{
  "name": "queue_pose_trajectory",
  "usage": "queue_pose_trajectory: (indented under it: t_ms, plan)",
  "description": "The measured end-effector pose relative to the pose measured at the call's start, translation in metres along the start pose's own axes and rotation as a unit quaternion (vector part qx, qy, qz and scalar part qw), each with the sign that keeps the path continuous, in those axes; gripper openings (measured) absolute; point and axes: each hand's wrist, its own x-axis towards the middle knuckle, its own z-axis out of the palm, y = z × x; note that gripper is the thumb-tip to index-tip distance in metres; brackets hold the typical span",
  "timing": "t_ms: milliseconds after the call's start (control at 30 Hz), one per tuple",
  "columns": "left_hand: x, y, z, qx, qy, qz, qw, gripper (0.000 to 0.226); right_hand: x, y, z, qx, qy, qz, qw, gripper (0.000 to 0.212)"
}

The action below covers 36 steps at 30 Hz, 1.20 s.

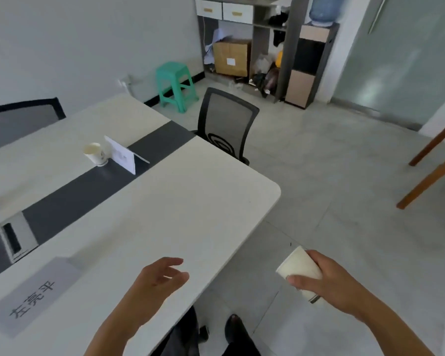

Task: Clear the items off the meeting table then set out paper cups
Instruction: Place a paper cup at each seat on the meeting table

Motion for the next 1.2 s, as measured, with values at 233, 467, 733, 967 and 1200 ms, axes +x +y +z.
queue_pose_trajectory:
  t_ms: [233, 467, 733, 967, 1200]
  plan:
    - [0.062, 0.045, -0.038, -0.038, 0.076, 0.018, 0.996, 0.023, 0.104, -0.115, -0.011, -0.040, -0.094, -0.070, 0.992, 0.050]
    - [0.075, 0.042, -0.071, -0.103, 0.210, -0.048, 0.971, 0.024, 0.213, -0.184, 0.019, -0.092, -0.215, -0.100, 0.967, 0.042]
    - [0.081, 0.037, -0.047, -0.169, 0.351, -0.161, 0.907, 0.026, 0.337, -0.253, 0.076, -0.182, -0.362, -0.139, 0.904, 0.055]
    - [0.061, 0.013, 0.000, -0.229, 0.396, -0.236, 0.857, 0.030, 0.375, -0.285, 0.186, -0.240, -0.422, -0.210, 0.849, 0.052]
    - [0.070, -0.043, -0.008, -0.262, 0.391, -0.280, 0.836, 0.032, 0.390, -0.295, 0.321, -0.250, -0.392, -0.266, 0.844, 0.057]
